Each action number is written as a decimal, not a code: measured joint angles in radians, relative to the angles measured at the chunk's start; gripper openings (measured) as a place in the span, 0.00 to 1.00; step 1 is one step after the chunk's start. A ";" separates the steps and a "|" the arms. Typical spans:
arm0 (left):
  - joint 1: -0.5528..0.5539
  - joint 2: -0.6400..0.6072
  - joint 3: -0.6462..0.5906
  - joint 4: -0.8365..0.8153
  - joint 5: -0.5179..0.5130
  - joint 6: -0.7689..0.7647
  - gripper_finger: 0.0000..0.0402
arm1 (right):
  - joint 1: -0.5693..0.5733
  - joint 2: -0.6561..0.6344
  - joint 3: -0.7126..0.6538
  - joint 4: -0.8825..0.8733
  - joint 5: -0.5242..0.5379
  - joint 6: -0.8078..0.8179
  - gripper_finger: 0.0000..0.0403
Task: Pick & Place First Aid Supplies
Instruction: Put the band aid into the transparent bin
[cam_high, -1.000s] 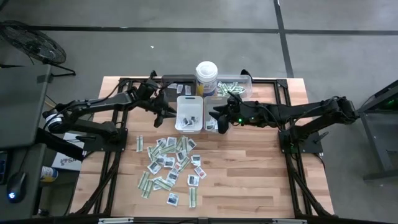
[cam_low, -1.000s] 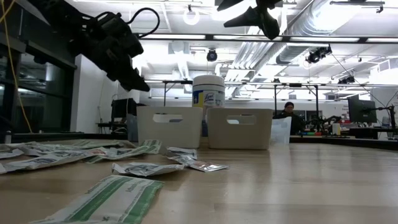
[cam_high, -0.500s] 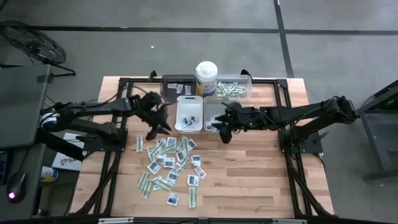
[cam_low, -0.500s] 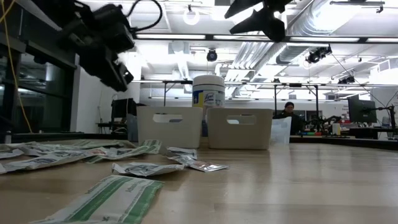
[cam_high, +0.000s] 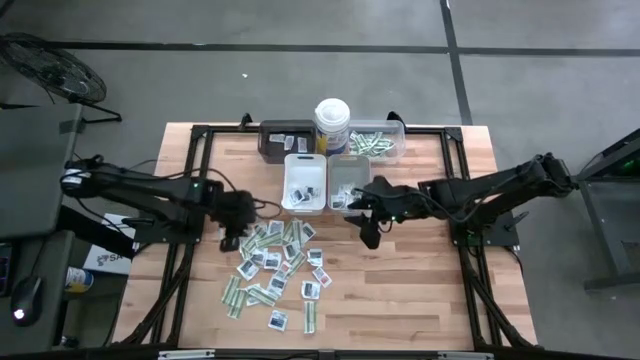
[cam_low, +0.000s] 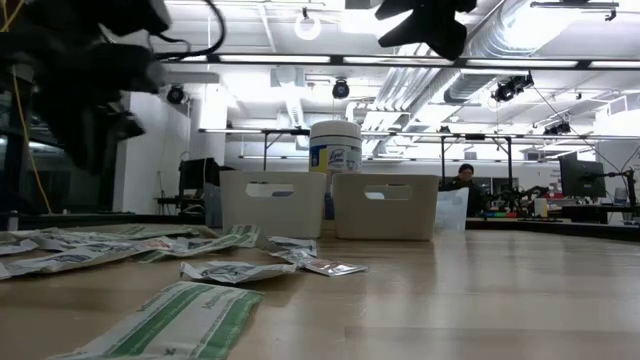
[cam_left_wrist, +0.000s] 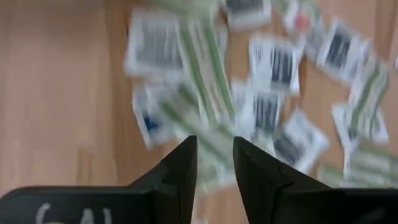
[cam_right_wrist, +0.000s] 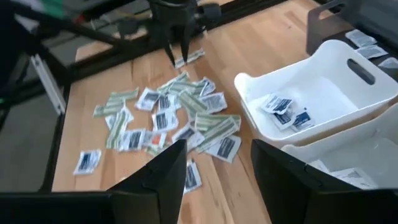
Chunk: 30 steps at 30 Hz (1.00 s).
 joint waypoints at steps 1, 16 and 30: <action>-0.013 -0.012 0.000 -0.037 -0.004 -0.018 0.25 | 0.004 0.000 0.000 -0.007 -0.001 -0.006 0.43; -0.171 -0.107 0.000 -0.292 -0.061 -0.095 0.28 | 0.019 0.000 0.000 -0.052 0.018 -0.058 0.43; -0.317 0.069 -0.001 -0.288 -0.112 -0.107 0.50 | 0.019 0.000 0.000 -0.054 0.020 -0.068 0.43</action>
